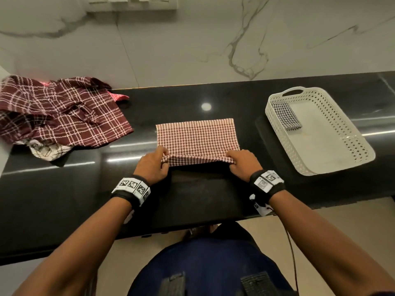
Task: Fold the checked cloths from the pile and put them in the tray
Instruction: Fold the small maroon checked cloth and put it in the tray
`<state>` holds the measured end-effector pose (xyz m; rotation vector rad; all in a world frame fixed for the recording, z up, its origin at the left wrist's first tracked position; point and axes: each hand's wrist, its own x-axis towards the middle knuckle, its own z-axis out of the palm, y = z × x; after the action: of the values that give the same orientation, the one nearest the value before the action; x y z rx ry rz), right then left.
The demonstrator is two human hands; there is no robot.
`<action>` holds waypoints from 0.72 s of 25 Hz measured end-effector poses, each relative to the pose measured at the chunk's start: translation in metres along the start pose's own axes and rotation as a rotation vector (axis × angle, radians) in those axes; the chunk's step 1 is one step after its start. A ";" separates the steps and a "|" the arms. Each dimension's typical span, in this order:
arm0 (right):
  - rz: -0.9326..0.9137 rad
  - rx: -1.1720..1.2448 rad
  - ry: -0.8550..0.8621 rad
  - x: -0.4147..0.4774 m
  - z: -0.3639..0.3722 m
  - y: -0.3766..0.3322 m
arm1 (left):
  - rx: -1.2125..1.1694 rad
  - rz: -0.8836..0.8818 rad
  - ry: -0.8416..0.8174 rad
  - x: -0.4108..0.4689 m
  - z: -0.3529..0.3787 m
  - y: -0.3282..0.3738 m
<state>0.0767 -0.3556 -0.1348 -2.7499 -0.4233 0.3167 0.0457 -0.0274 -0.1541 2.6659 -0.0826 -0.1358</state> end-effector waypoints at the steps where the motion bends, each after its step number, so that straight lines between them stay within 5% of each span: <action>1: 0.009 0.104 -0.013 -0.004 -0.006 0.008 | -0.065 -0.012 0.022 -0.001 -0.001 -0.003; 11: 0.029 0.693 0.067 0.029 -0.040 0.039 | -0.618 -0.232 0.109 0.027 -0.022 -0.006; 18: 0.317 0.692 0.032 0.093 -0.020 0.048 | -0.464 -0.482 0.016 0.088 -0.014 -0.007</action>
<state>0.1808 -0.3738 -0.1495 -2.1222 0.1270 0.4047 0.1353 -0.0224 -0.1517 2.1738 0.5350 -0.2520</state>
